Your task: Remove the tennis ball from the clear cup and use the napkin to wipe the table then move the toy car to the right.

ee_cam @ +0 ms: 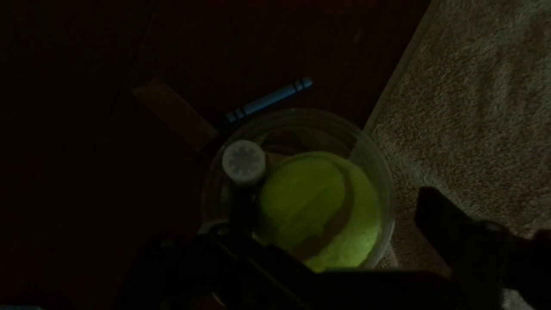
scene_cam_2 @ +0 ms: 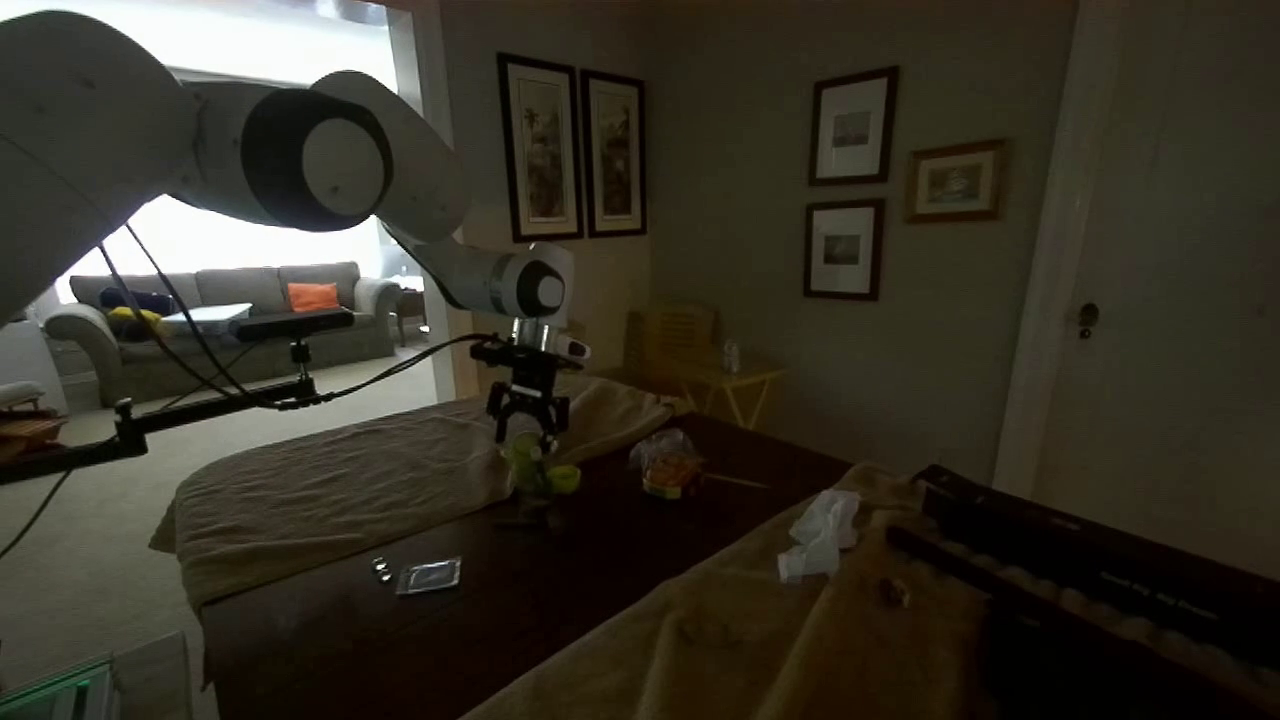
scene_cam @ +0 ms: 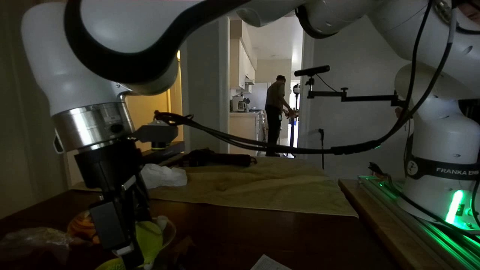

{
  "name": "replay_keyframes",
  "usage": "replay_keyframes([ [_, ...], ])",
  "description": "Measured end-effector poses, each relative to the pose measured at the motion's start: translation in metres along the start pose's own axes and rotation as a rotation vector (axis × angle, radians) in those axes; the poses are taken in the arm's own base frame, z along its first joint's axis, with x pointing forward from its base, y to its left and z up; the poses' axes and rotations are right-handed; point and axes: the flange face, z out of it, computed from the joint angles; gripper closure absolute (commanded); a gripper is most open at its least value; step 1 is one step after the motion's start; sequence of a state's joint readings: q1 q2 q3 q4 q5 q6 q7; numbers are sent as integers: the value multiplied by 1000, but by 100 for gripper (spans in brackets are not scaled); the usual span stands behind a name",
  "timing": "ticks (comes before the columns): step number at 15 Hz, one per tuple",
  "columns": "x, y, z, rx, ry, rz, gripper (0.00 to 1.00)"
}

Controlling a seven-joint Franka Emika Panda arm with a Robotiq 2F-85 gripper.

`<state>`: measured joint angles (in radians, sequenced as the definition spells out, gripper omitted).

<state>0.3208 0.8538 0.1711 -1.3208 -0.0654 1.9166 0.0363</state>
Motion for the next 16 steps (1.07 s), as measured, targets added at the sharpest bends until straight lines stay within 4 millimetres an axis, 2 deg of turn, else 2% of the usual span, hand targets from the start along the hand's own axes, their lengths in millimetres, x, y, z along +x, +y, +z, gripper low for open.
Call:
replay_keyframes([
  [2,-2,-1,2,4,-7,5,47],
  [3,-2,-1,1,6,-6,6,50],
  [9,-4,0,-11,2,9,10,52],
  [16,-11,0,-9,-1,-55,11,52],
])
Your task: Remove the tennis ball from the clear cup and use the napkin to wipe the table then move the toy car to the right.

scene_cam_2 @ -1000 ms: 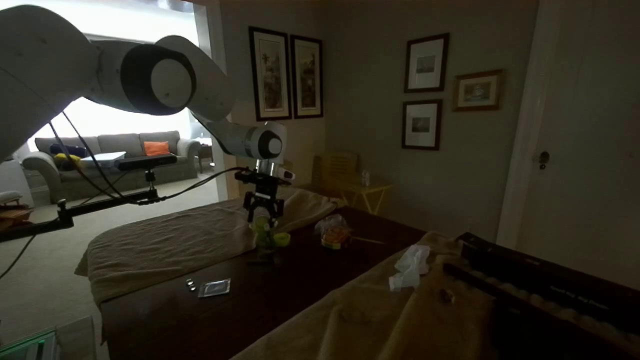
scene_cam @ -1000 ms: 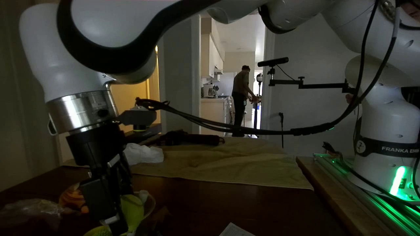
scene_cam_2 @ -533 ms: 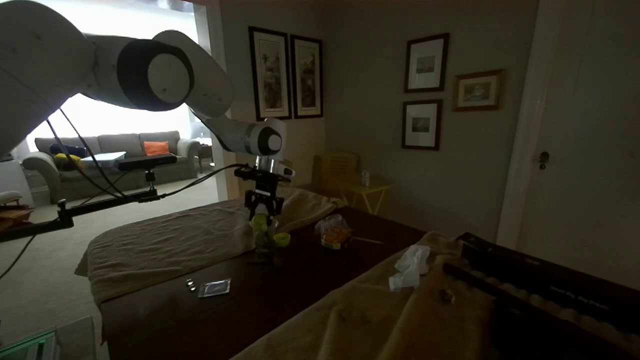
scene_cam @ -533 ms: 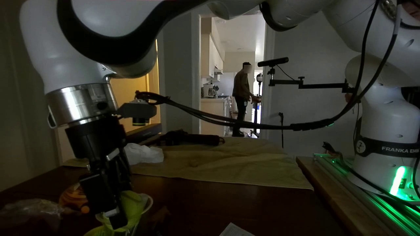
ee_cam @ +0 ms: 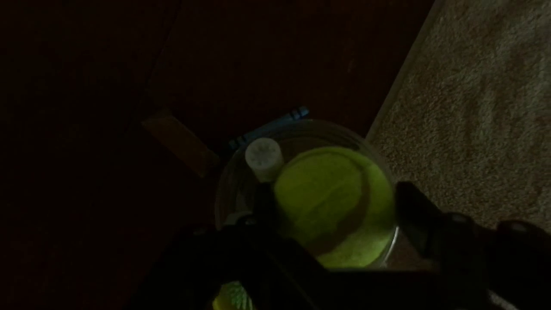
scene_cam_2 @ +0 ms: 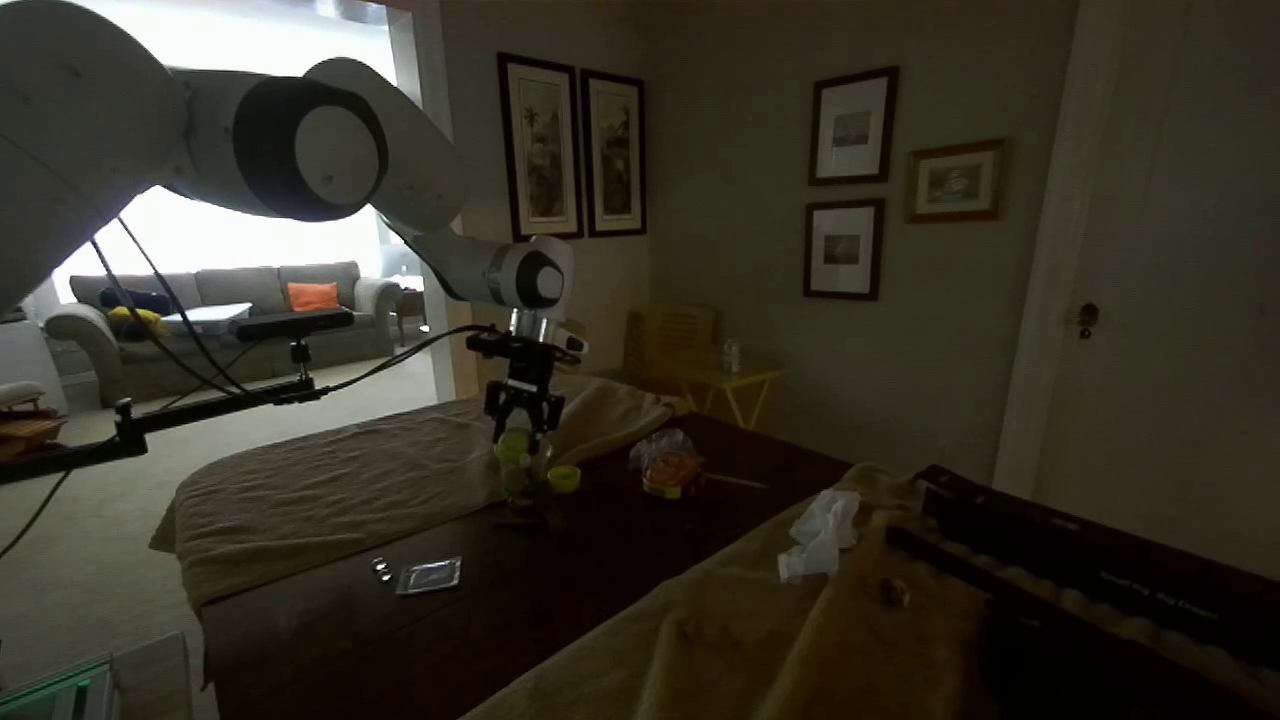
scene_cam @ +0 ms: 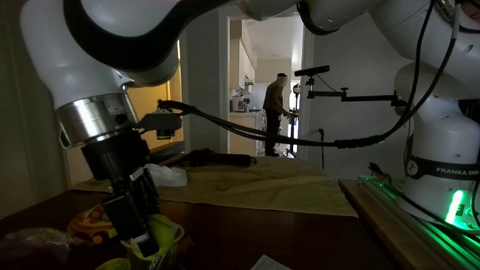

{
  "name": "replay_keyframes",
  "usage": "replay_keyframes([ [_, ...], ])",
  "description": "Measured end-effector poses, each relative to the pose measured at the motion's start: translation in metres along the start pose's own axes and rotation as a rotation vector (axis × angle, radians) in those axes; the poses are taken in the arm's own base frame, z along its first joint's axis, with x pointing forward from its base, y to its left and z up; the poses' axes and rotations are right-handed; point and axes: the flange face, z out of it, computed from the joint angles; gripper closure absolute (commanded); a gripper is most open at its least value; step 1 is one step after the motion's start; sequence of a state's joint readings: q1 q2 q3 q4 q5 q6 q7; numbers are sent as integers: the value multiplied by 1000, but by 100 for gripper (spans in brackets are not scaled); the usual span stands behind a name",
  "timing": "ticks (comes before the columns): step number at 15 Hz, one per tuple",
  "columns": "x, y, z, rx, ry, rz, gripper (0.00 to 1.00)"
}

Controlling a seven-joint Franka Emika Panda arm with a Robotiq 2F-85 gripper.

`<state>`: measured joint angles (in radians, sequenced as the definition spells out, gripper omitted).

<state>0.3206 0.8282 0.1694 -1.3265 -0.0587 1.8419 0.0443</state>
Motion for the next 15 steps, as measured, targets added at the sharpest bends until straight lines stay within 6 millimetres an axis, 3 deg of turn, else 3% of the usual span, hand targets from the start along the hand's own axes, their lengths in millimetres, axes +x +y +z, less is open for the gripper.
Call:
replay_keyframes([
  [4,-5,-4,-5,34,-46,-35,52],
  [15,-13,17,-14,-16,-124,81,52],
])
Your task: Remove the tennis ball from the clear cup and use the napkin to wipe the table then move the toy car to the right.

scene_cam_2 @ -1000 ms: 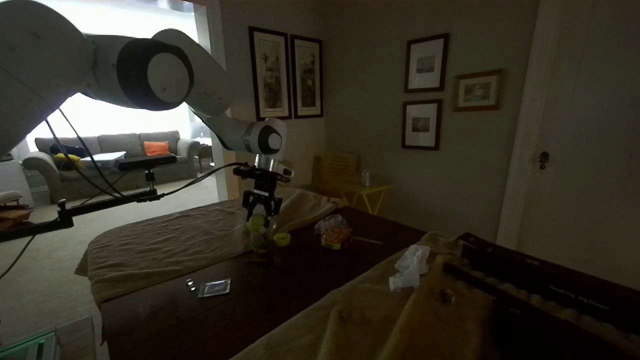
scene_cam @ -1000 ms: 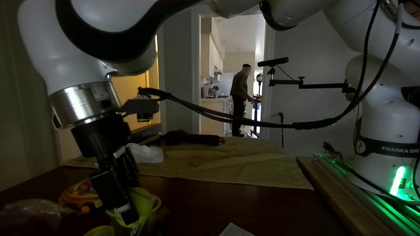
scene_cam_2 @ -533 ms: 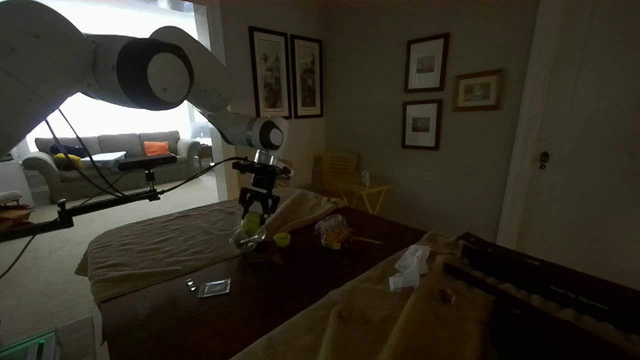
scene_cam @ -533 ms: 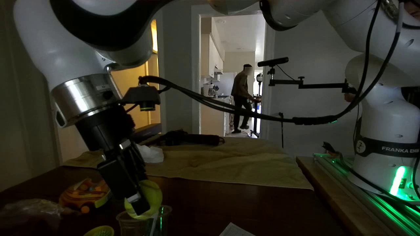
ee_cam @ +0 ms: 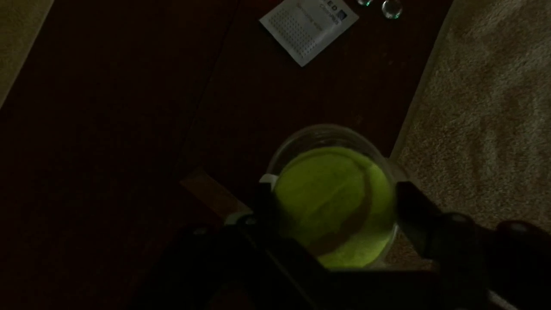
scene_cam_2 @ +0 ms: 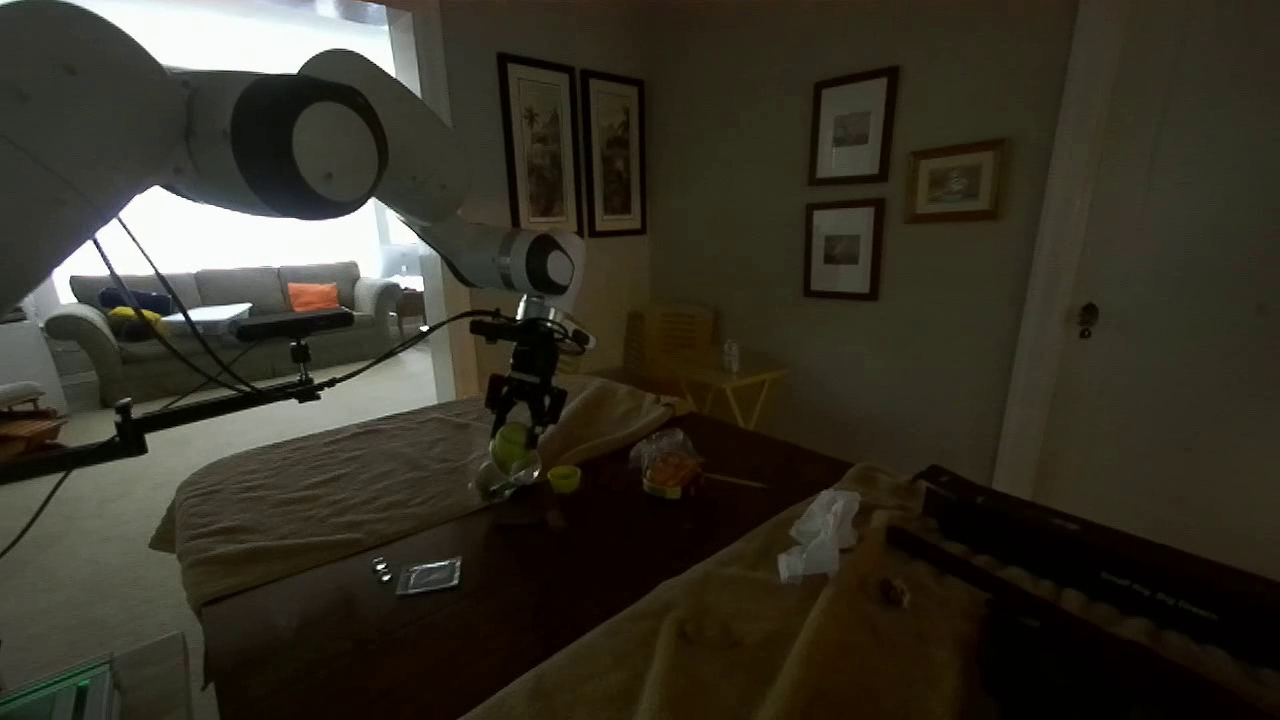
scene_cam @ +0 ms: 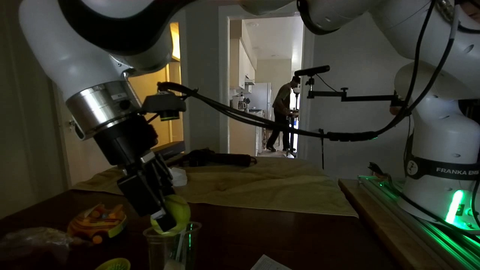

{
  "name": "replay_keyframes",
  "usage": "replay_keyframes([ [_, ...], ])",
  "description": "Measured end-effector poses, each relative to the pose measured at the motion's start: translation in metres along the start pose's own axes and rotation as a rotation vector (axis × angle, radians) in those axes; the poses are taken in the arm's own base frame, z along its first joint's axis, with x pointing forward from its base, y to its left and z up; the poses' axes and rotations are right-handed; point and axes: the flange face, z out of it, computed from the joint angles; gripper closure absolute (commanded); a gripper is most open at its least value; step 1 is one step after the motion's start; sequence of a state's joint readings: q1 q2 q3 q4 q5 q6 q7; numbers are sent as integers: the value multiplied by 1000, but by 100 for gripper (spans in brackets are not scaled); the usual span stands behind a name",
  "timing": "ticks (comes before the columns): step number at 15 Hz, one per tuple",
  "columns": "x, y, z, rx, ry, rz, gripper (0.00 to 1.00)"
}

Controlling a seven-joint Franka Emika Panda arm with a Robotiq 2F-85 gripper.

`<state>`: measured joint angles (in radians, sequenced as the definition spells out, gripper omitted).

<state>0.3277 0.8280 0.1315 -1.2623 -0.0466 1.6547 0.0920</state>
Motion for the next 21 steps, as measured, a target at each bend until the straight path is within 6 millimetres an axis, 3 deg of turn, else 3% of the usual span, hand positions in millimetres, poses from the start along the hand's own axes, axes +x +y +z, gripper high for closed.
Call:
replay_keyframes([
  [4,0,11,-6,-10,3,56,52],
  [10,-18,37,-18,-238,-112,204,52],
  [15,-35,35,-29,-385,-240,226,52],
  [21,-23,29,-27,-377,-237,211,52],
])
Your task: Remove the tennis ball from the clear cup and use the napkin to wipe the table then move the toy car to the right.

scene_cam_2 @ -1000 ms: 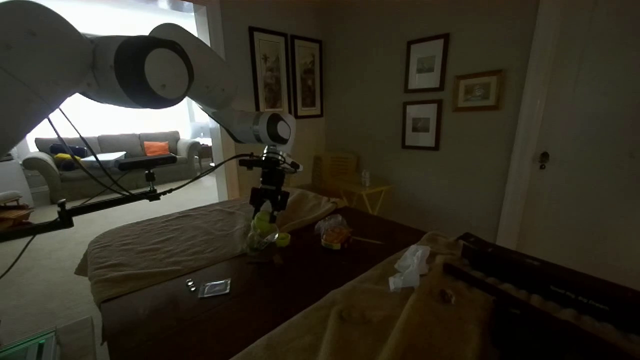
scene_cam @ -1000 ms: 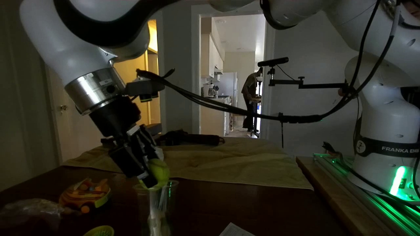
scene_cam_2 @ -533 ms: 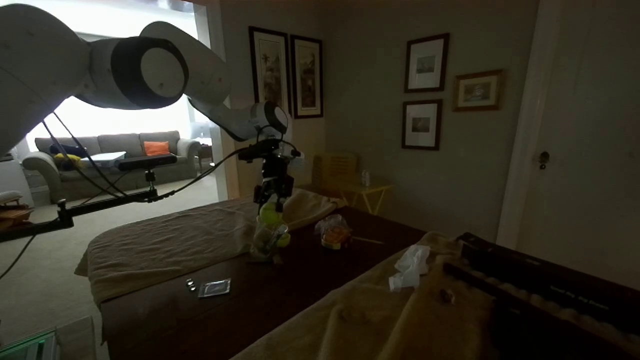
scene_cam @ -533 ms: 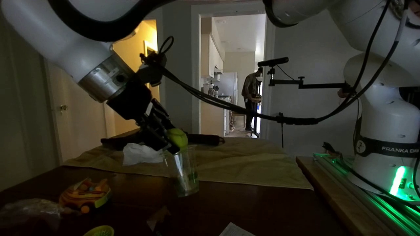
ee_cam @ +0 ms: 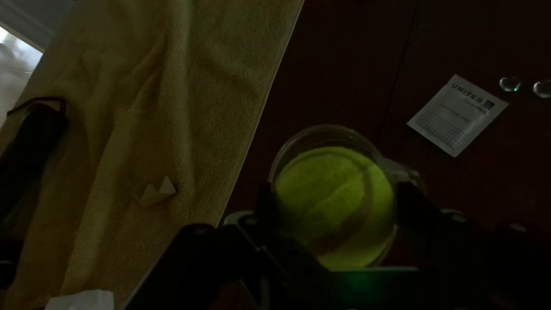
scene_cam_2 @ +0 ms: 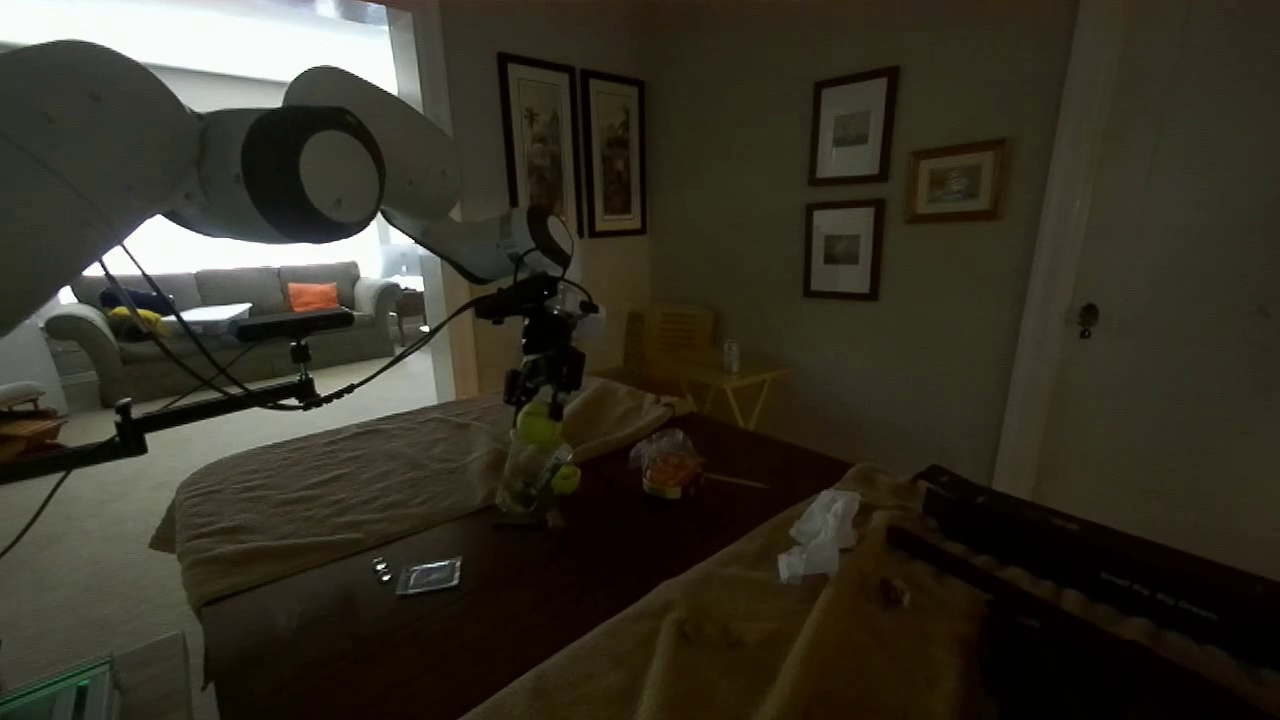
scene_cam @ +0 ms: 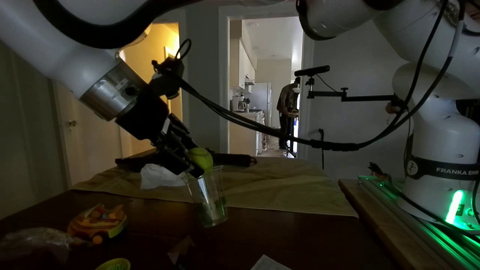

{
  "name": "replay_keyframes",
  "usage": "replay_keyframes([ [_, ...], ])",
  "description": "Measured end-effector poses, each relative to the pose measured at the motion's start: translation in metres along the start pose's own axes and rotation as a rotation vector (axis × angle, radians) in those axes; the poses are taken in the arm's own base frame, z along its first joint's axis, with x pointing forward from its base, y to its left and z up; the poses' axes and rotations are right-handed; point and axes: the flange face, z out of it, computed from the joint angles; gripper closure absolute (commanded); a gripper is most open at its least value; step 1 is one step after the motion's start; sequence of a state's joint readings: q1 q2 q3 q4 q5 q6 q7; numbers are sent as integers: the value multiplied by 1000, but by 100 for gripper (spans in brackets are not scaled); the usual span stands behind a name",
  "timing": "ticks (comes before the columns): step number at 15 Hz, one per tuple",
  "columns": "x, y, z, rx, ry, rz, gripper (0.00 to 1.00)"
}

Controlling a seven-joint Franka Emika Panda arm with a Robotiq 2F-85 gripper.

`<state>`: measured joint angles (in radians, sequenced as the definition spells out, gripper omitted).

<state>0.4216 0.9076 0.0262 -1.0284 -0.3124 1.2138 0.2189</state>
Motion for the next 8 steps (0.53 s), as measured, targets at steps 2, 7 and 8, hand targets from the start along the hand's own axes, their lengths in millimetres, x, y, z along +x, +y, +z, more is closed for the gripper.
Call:
replay_keyframes([
  [2,3,-1,-1,2,6,2,25],
  [7,7,0,-5,8,20,5,55],
  [8,6,0,-5,8,22,4,55],
])
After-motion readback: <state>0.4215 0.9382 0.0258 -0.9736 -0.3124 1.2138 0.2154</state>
